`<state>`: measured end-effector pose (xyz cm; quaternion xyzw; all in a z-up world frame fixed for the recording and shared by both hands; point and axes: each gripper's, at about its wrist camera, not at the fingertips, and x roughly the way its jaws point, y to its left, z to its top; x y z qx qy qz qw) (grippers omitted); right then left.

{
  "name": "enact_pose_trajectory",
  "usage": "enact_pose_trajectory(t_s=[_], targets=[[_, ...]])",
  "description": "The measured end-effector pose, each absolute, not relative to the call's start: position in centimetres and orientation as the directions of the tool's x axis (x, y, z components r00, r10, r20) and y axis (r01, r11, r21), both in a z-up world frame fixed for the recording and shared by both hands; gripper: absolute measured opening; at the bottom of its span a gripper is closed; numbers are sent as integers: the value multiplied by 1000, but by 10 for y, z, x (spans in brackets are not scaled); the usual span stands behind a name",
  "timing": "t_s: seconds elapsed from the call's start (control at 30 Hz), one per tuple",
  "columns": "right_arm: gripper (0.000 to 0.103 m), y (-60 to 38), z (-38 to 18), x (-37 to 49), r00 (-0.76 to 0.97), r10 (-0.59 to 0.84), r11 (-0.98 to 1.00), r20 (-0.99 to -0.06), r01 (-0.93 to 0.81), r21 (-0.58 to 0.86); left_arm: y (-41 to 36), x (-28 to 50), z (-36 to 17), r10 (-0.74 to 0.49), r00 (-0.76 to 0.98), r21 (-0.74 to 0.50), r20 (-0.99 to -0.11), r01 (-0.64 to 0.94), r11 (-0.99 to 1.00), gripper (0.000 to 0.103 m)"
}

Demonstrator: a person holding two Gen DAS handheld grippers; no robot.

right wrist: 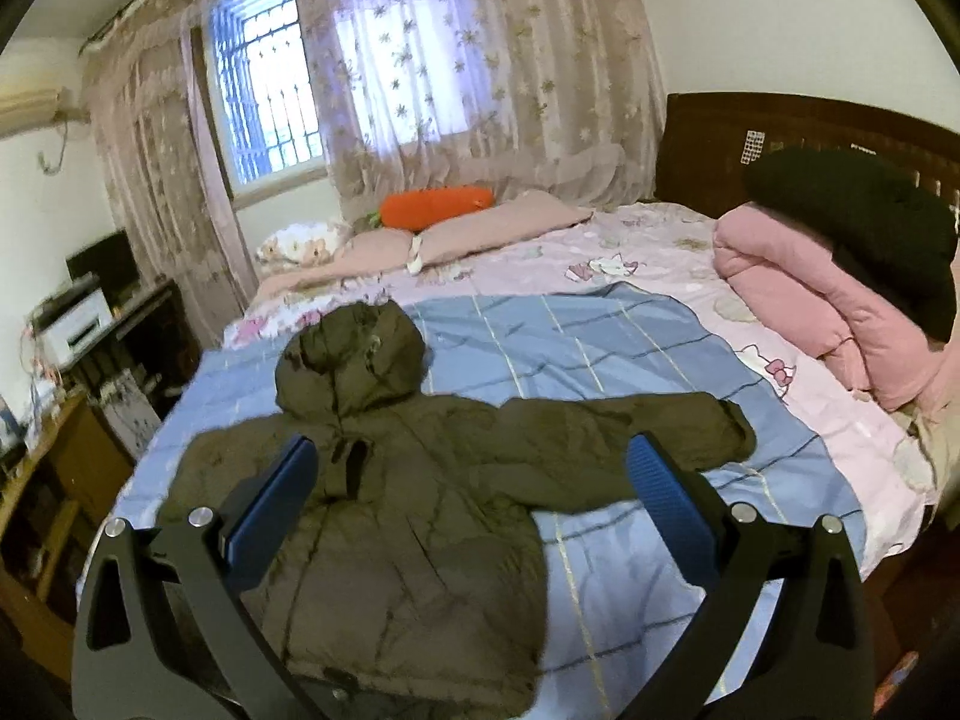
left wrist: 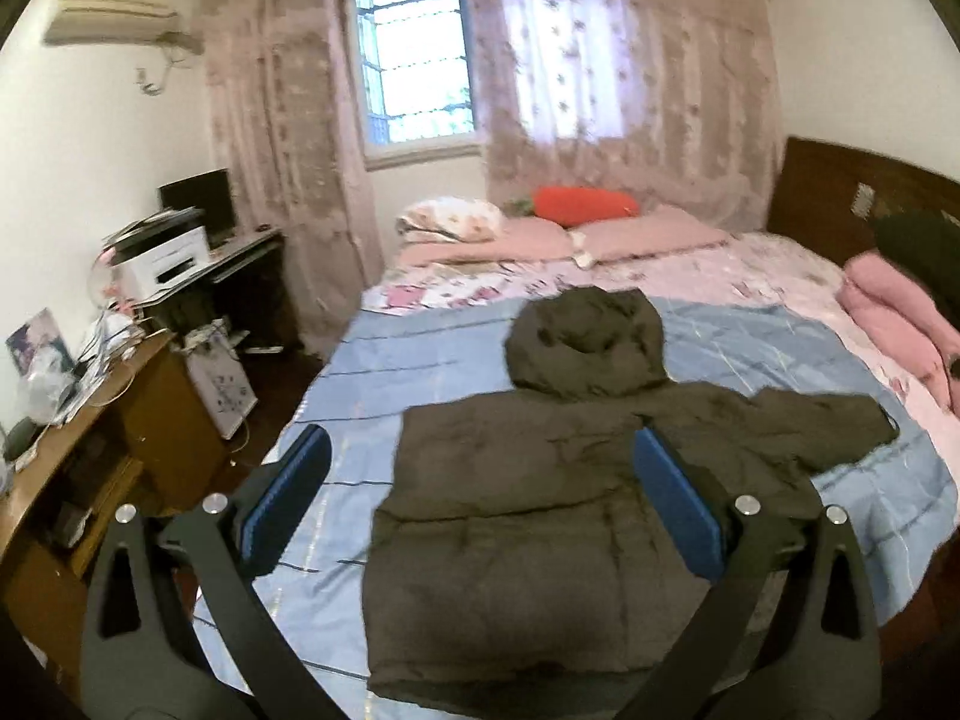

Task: Fold large clothes
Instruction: 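Withdraw the left gripper from the jacket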

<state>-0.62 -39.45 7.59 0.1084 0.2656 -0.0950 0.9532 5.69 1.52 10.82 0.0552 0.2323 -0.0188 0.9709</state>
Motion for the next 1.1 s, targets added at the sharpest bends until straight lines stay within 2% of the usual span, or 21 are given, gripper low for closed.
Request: enact_pose_trajectory(t_s=[0.17, 0.27, 0.57, 0.8, 0.93, 1.1], targets=[[102, -393, 67, -12, 822, -117, 948, -558, 260, 184, 43, 69, 102, 13, 886, 35, -463, 4, 999, 101], [102, -394, 66, -9, 820, -112, 943, -561, 266, 202, 43, 77, 99, -15, 870, 14, -493, 25, 1000, 101], [102, -412, 54, -5, 788, -72, 900, -612, 316, 300, 45, 65, 106, -70, 881, -18, -468, 70, 997, 101], [102, -460, 40, -3, 784, -16, 806, -621, 378, 456, 48, 66, 106, -92, 875, -48, -476, 79, 996, 101], [102, -507, 20, -4, 803, 55, 679, -594, 406, 612, 46, 68, 103, -114, 858, -62, -500, 96, 993, 101], [102, -551, -13, 1, 819, 124, 526, -561, 424, 737, 46, 69, 100, -125, 850, -67, -512, 106, 992, 101]])
